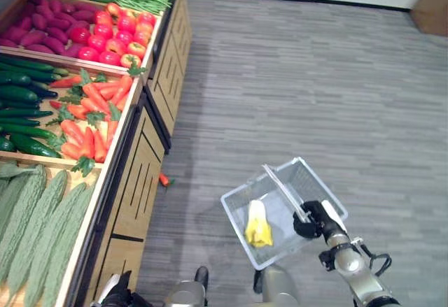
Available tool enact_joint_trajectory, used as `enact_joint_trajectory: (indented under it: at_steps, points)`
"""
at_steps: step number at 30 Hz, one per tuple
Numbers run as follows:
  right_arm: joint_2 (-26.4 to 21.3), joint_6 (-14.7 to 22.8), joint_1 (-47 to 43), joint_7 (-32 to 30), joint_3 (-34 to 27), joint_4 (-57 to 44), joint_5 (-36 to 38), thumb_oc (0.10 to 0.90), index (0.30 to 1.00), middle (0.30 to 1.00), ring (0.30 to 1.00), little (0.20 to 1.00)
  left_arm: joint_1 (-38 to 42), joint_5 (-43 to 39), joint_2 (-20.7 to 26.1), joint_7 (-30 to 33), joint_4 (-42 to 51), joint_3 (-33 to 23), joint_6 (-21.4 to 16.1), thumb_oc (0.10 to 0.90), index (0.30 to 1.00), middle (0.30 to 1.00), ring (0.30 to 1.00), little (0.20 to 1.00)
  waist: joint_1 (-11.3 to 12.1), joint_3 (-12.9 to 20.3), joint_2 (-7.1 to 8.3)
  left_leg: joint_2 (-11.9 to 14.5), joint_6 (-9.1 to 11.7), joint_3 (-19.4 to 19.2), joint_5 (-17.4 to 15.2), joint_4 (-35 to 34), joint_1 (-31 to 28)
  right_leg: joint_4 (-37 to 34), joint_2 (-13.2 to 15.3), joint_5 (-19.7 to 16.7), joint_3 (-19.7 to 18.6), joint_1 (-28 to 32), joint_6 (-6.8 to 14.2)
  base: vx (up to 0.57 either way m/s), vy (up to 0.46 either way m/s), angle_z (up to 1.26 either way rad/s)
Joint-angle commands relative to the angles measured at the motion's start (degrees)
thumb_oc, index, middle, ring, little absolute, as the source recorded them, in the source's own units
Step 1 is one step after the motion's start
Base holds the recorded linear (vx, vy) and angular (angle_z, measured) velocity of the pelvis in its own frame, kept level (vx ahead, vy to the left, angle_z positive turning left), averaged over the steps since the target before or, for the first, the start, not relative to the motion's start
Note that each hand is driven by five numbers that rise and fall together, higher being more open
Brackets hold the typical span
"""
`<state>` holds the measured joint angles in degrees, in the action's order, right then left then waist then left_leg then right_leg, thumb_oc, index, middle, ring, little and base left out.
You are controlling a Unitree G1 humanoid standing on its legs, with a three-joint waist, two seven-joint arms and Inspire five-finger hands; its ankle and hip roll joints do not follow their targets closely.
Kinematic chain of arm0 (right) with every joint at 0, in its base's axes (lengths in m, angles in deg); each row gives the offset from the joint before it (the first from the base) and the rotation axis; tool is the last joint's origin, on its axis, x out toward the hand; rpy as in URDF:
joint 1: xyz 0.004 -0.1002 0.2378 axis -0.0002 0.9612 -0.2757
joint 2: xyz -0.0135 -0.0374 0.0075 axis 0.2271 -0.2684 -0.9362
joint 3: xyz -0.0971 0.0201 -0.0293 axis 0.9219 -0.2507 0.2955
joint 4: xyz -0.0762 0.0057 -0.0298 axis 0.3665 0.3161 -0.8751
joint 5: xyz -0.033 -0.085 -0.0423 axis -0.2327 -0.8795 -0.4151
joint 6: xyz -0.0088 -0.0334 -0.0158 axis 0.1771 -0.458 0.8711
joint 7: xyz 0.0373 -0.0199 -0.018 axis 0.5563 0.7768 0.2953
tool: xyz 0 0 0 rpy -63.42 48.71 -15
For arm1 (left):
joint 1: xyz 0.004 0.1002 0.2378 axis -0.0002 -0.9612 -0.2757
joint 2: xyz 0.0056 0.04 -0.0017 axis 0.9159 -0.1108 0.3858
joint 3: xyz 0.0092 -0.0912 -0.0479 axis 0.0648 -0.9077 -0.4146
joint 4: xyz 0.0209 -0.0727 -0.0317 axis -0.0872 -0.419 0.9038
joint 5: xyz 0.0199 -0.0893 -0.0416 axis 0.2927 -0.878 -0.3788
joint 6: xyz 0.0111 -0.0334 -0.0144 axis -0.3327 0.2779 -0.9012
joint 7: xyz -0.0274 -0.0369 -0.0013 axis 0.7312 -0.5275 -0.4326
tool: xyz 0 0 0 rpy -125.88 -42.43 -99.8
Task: Get the vegetables into the basket
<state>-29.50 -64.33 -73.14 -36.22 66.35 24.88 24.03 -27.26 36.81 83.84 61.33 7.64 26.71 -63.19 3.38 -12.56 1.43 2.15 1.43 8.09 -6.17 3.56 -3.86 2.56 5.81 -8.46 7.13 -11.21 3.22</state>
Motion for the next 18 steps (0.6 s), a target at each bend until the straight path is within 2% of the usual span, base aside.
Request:
enact_joint_trajectory:
  at_steps: [1, 2, 3, 4, 5, 6, 7, 9, 11, 12, 13, 14, 16, 18]
  points:
    - [-6.18, 5.89, -4.34, -3.13, -5.06, -9.11, 1.67, 0.400, 0.300, 0.300, 0.300, 0.300, 1.04, -0.68, 2.31, 1.05, 0.66, -0.89, -0.98, 0.900, 1.000, 1.000, 1.000, 1.000, -0.10, 2.15, 0.47, 2.84, 2.25, 2.86, 4.64, 2.55, 1.34, 4.75, -0.15, 5.27, -0.33, 0.69, 3.40, 0.25, -0.310, 0.23]
    - [-6.92, 5.98, -4.13, -3.29, -5.66, -8.98, 1.95, 0.400, 0.300, 0.300, 0.300, 0.300, 0.91, -0.68, 1.81, 1.03, 1.37, -0.47, -1.05, 0.900, 1.000, 1.000, 1.000, 1.000, 0.28, 2.36, 0.10, 3.98, 3.11, 3.61, 7.41, 4.14, 1.85, 5.09, -0.83, 6.48, 0.82, 1.71, 2.56, 0.23, -0.306, 0.16]
    - [-7.22, 5.97, -3.98, -3.49, -6.01, -8.89, 2.07, 0.400, 0.300, 0.300, 0.300, 0.300, 0.65, -0.71, 1.53, 1.01, 1.92, -0.18, -1.07, 0.900, 1.000, 1.000, 1.000, 1.000, 0.48, 2.27, -0.04, 4.26, 3.37, 3.73, 8.75, 5.08, 2.48, 4.99, -0.94, 6.94, 1.56, 2.30, 2.17, 0.16, -0.223, 0.25]
    - [-7.24, 5.98, -3.96, -3.49, -6.03, -8.89, 2.08, 0.400, 0.300, 0.300, 0.300, 0.300, 0.63, -0.72, 1.52, 1.00, 1.95, -0.16, -1.05, 0.900, 1.000, 1.000, 1.000, 1.000, 0.40, 2.28, -0.06, 4.25, 3.39, 3.84, 8.75, 5.12, 2.52, 4.97, -0.92, 6.95, 1.67, 2.33, 2.16, 0.12, -0.189, 0.45]
    - [-7.90, 5.94, -3.75, -3.93, -6.53, -8.79, 2.16, 0.400, 0.300, 0.300, 0.300, 0.300, 0.87, -0.83, 0.97, 0.88, 2.08, 0.14, -0.95, 0.900, 1.000, 1.000, 1.000, 1.000, 0.39, 2.05, 0.00, 4.57, 3.85, 2.25, 10.68, 7.53, 3.85, 4.39, -0.72, 7.58, 3.25, 3.81, 1.54, 0.12, -0.181, 0.38]
    - [-8.33, 5.82, -3.36, -4.08, -7.07, -9.18, 2.07, 0.400, 0.300, 0.300, 0.300, 0.300, 0.81, -0.88, 0.68, 0.64, 2.62, 0.35, -0.81, 0.900, 1.000, 1.000, 1.000, 1.000, 0.15, 1.90, 0.05, 4.98, 4.01, 0.45, 11.50, 9.08, 4.69, 4.10, -0.58, 8.03, 4.16, 4.75, 1.11, 0.12, -0.180, 0.38]
    - [-8.34, 5.80, -3.31, -4.06, -7.11, -9.22, 2.07, 0.400, 0.300, 0.300, 0.300, 0.300, 0.79, -0.89, 0.67, 0.63, 2.66, 0.38, -0.78, 0.900, 1.000, 1.000, 1.000, 1.000, 0.13, 1.89, 0.01, 4.99, 4.02, 0.50, 11.43, 9.22, 4.75, 4.06, -0.59, 8.03, 4.21, 4.81, 1.11, 0.07, -0.100, 0.34]
    - [-8.66, 5.52, -2.73, -4.55, -7.75, -9.28, 1.88, 0.400, 0.300, 0.300, 0.300, 0.300, 1.09, -0.70, 0.29, 0.49, 2.58, 0.93, -0.65, 0.900, 1.000, 1.000, 1.000, 1.000, -0.19, 1.50, -0.14, 6.03, 4.27, -3.61, 12.87, 10.20, 6.31, 3.31, -0.59, 8.92, 5.80, 6.71, 0.50, 0.09, -0.126, 0.47]
    - [-8.68, 5.34, -2.03, -4.93, -8.70, -8.96, 1.82, 0.400, 0.300, 0.300, 0.300, 0.300, 1.13, 0.43, 0.04, 0.26, 2.43, 1.91, -0.61, 0.900, 1.000, 1.000, 1.000, 1.000, 0.63, 1.31, -0.19, 2.79, 3.69, -5.29, 10.66, 7.06, 9.76, 1.34, -0.27, 9.13, 7.13, 8.84, 0.97, 0.10, -0.117, 0.52]
    - [-8.68, 5.35, -2.01, -4.93, -8.72, -8.95, 1.82, 0.400, 0.300, 0.300, 0.300, 0.300, 1.14, 0.45, 0.03, 0.28, 2.40, 1.94, -0.62, 0.900, 1.000, 1.000, 1.000, 1.000, 0.61, 1.34, -0.16, 2.73, 3.65, -5.28, 10.63, 7.04, 9.75, 1.26, -0.21, 9.14, 7.16, 8.90, 1.02, 0.08, -0.034, 0.34]
    - [-8.57, 5.32, -1.60, -4.89, -9.04, -8.99, 1.77, 0.400, 0.300, 0.300, 0.300, 0.300, 1.06, 1.22, -0.18, 0.35, 1.89, 1.99, -0.35, 0.900, 1.000, 1.000, 1.000, 1.000, 0.62, 1.63, -0.03, 1.39, 3.12, -6.40, 8.99, 5.06, 10.62, 0.45, 0.03, 9.17, 7.65, 9.34, 1.29, 0.12, -0.008, 0.26]
    - [-8.15, 5.10, -1.38, -5.30, -9.24, -8.50, 1.69, 0.400, 0.300, 0.300, 0.300, 0.300, 1.08, 2.64, -0.47, 0.73, 1.29, 2.19, 0.13, 0.900, 1.000, 1.000, 1.000, 1.000, 0.74, 1.77, -0.09, 0.90, 2.69, -9.34, 9.74, 2.36, 13.43, -0.56, 0.09, 9.23, 8.37, 10.33, 1.53, 0.15, 0.000, 0.33]
    - [-7.69, 4.91, -1.12, -5.86, -9.12, -8.72, 1.06, 0.400, 0.300, 0.300, 0.300, 0.300, 1.27, 3.48, -0.83, 1.17, 0.43, 1.92, 0.61, 0.900, 1.000, 1.000, 1.000, 1.000, 1.40, 1.76, -0.26, 1.14, 2.82, -12.94, 13.51, -0.19, 16.91, -1.63, -0.60, 9.60, 8.70, 11.67, 1.62, 0.15, 0.028, 0.35]
    - [-7.49, 4.80, -1.19, -5.87, -8.84, -8.67, 0.86, 0.400, 0.300, 0.300, 0.300, 0.300, 1.11, 3.47, -0.82, 1.07, 0.44, 1.70, 0.61, 0.900, 1.000, 1.000, 1.000, 1.000, 2.18, 1.65, -0.38, 1.32, 3.11, -13.45, 15.04, -1.33, 17.58, -1.68, -1.13, 9.83, 8.48, 12.19, 1.55, 0.15, 0.046, 0.07]
